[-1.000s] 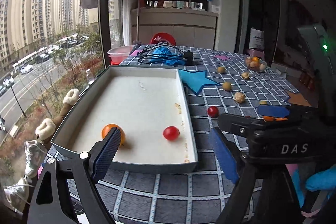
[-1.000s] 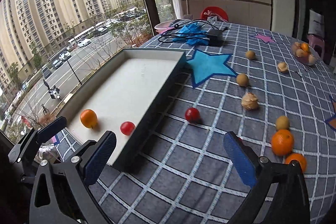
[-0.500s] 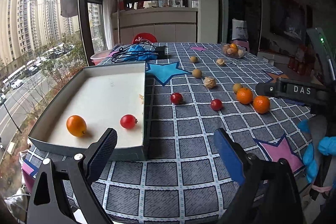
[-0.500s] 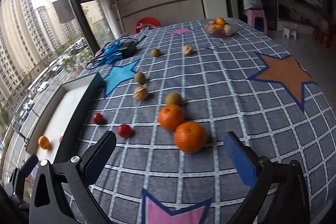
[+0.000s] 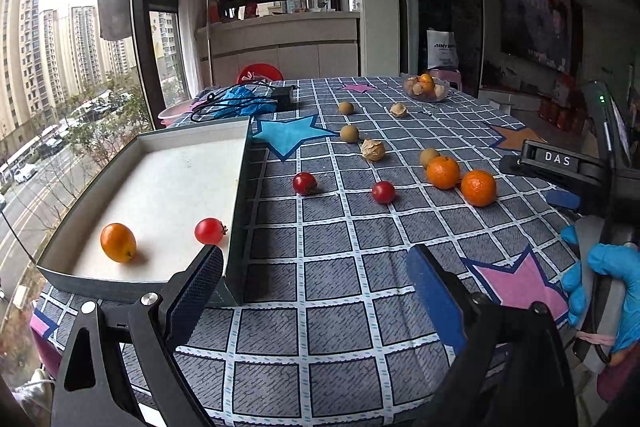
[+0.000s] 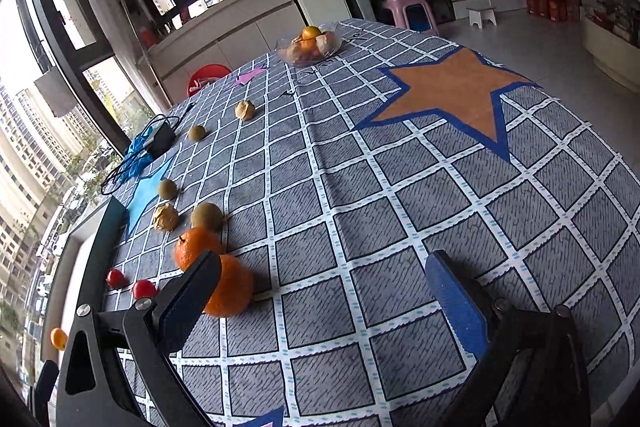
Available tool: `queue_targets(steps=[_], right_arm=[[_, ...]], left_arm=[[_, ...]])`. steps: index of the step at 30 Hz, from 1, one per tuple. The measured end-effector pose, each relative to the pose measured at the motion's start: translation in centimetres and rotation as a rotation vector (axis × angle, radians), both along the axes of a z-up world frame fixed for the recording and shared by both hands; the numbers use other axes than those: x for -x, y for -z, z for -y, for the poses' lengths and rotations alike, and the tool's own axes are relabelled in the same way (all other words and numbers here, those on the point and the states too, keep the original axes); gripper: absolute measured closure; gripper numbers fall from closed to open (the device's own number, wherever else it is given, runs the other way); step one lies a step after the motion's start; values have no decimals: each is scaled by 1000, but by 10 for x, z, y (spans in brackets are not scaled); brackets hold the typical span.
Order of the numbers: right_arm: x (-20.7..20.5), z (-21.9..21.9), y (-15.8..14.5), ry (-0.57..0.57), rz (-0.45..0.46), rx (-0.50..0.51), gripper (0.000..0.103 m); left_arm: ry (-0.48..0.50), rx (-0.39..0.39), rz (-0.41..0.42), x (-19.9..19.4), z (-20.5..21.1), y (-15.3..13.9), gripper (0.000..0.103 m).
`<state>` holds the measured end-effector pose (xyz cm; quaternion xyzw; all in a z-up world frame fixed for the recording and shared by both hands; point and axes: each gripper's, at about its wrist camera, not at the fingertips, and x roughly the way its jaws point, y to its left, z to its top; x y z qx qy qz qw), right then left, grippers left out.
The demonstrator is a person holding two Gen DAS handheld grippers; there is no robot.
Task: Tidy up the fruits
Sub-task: 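Move both tools back over the remaining fruits on the tablecloth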
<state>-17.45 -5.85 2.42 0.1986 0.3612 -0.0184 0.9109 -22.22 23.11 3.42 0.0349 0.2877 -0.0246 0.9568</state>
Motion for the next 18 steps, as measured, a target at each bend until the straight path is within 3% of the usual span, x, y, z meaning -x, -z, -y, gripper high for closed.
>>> queue_targets(steps=[18], right_arm=[[-4,-6,3,-8,-29,60,0]], left_arm=[[36,-37,-25,-2,21,3,8]])
